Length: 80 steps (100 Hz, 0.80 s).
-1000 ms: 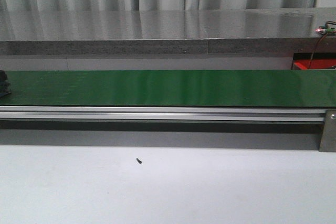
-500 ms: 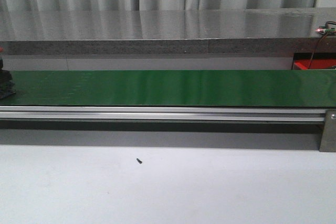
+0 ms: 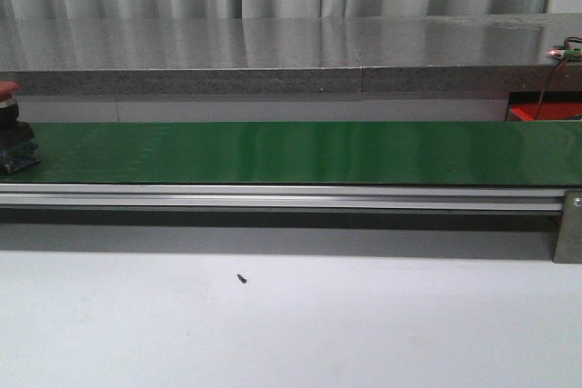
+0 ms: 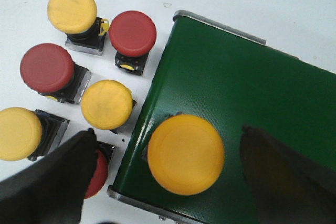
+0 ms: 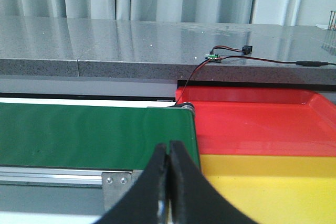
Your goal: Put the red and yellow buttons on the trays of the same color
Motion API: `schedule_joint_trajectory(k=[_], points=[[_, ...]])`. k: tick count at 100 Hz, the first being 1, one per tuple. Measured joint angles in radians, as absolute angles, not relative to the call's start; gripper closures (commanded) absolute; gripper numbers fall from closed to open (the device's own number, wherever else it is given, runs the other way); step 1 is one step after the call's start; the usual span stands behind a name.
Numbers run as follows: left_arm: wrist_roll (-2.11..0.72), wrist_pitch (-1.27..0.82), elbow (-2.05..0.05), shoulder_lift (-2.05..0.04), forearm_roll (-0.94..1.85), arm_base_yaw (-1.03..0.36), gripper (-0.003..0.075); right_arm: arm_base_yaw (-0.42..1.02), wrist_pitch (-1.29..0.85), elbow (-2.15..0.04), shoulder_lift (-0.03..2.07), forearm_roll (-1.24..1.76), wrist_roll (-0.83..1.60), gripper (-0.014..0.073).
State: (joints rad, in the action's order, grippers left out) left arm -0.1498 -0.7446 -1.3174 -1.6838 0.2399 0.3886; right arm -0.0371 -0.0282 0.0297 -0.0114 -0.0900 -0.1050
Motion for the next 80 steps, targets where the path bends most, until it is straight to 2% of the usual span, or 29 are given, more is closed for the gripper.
schedule_joint_trajectory(k=[8, 15, 22, 39, 42, 80], points=[[-0.152, -0.745, -1.317, -1.661, 0.24, 0.389, 0.0178, -0.037, -0.028, 0.03, -0.011, -0.09, -0.105, 0.0715], [-0.161, -0.745, -1.317, -1.627, 0.242, 0.389, 0.0236, -0.037, -0.028, 0.03, -0.011, -0.09, -0.105, 0.0715], [-0.167, -0.745, -1.317, -1.585, 0.242, 0.389, 0.0349, -0.037, -0.028, 0.03, -0.011, -0.09, -0.105, 0.0715], [-0.198, -0.737, -1.265, -1.461, 0.242, 0.366, 0.0706, -0.037, -0.028, 0.03, -0.011, -0.09, -0.105, 0.0715], [-0.207, -0.734, -1.246, -1.435, 0.242, 0.359, 0.0738, -0.037, -0.028, 0.03, -0.011, -0.09, -0.105, 0.0715], [-0.225, -0.686, -1.001, -1.166, 0.26, 0.287, 0.074, -0.037, -0.028, 0.03, -0.011, -0.09, -0.105, 0.0715]])
